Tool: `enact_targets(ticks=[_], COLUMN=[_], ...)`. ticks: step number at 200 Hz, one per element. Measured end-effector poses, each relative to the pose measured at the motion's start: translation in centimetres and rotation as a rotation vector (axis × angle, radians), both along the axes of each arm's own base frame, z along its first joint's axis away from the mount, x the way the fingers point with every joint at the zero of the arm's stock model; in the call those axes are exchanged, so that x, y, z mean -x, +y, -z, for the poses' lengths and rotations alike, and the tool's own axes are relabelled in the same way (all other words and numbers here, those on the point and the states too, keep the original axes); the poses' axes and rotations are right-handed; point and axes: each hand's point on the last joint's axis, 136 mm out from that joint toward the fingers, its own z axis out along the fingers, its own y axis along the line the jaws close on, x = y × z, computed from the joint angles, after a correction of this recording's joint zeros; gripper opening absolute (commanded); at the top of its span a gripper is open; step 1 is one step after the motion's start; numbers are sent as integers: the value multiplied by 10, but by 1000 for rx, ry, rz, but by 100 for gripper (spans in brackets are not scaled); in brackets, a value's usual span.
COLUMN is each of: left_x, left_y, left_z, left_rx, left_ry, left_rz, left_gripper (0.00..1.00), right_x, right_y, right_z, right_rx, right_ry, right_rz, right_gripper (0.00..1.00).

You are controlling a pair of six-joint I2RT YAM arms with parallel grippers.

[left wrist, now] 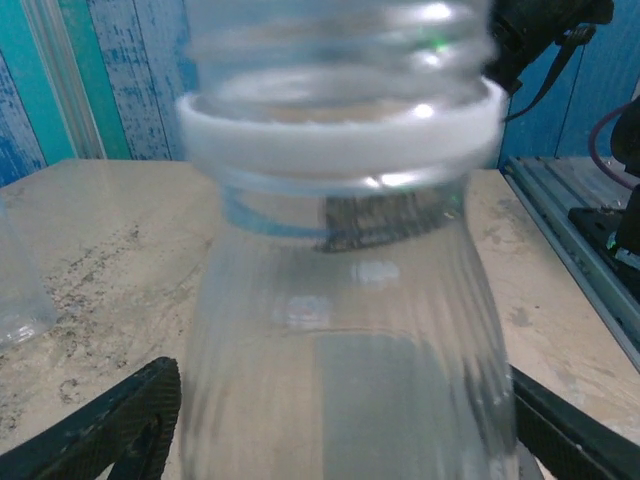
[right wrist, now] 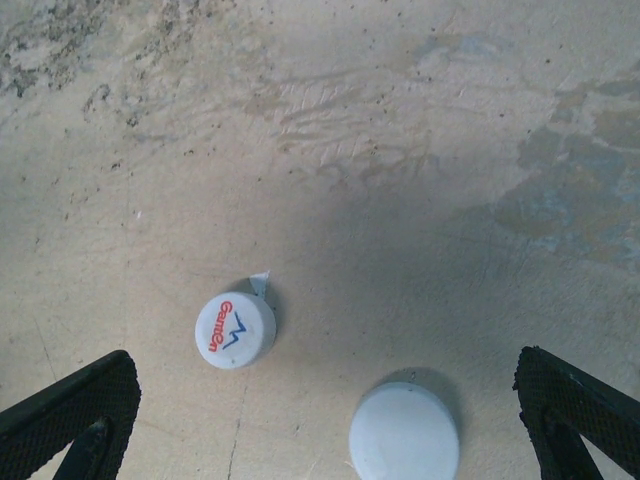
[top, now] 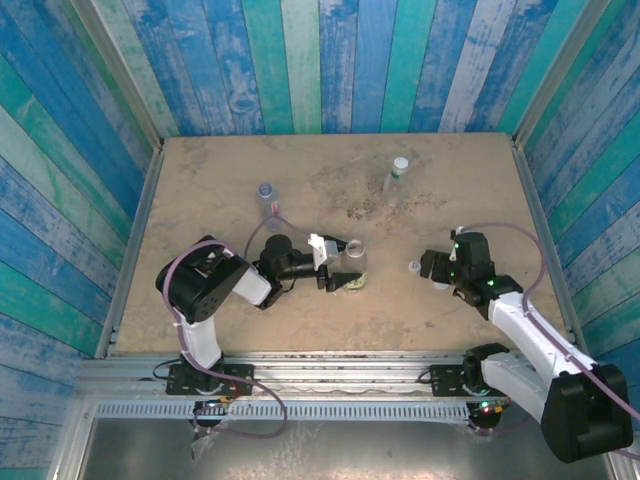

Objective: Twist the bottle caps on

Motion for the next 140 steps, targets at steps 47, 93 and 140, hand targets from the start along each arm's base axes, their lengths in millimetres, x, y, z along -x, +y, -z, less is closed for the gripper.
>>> enact_targets(ticks=[47,93,140], left_x=[2,2,1], left_y=[-1,-1,-1], left_z=[4,6,6], left_rx=[-4,-13,-15], left_ry=[16,21,21], left_rz=[10,10,11], left_gripper=[70,65,66], right_x=[0,1,9], right_y=[3,-8,-9], right_z=[1,10,28], right_rx=[-11,21,21], right_ry=[10,52,133], right_rz=[-10,59,86], right_gripper=[84,70,67])
